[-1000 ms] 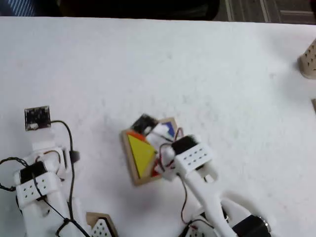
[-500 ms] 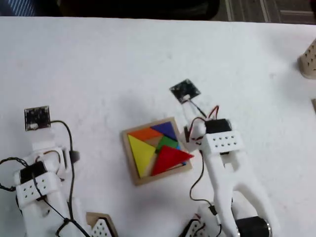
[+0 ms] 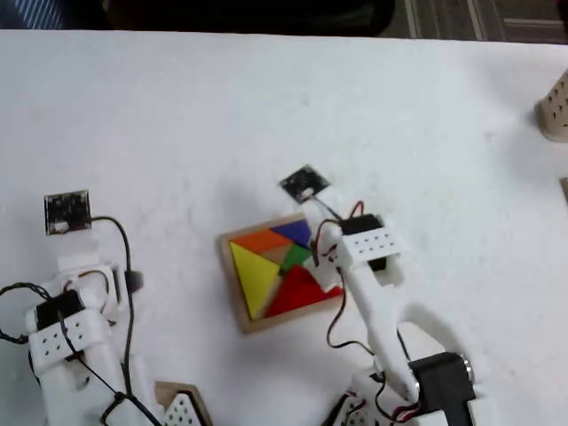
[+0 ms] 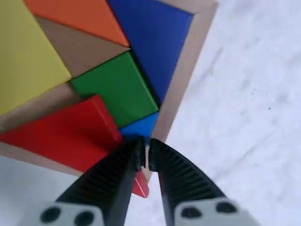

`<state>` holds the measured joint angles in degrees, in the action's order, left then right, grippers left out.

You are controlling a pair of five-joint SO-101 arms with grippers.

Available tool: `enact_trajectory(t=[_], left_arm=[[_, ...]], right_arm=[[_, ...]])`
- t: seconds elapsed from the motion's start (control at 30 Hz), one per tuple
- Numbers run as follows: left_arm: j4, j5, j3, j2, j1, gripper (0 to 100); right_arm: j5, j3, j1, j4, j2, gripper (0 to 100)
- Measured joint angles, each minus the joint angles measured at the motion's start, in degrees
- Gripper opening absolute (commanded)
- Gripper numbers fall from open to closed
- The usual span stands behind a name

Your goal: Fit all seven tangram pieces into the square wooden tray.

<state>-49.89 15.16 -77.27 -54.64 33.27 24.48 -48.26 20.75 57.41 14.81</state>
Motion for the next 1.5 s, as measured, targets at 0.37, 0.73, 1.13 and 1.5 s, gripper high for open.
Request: enact_trajectory(t=[0.37,0.73,1.13,1.5], left_arm=[[0.00,0.00,0.00,0.00,0.00,11],[0.00,0.00,0.00,0.00,0.00,11],[0.00,0.00,0.00,0.00,0.00,11],[0.00,6.59,-4.40,-4.04,-3.69,2]], right_arm=[[-4.40,0.00,4.75,1.76,7.03,1.8],[-1.05,-4.40,0.70,5.80,9.23,1.8],[-3.43,-8.44,8.44,2.73,9.23,1.8],[-3.69,-6.51,-8.26,-0.26,9.76,1.8]])
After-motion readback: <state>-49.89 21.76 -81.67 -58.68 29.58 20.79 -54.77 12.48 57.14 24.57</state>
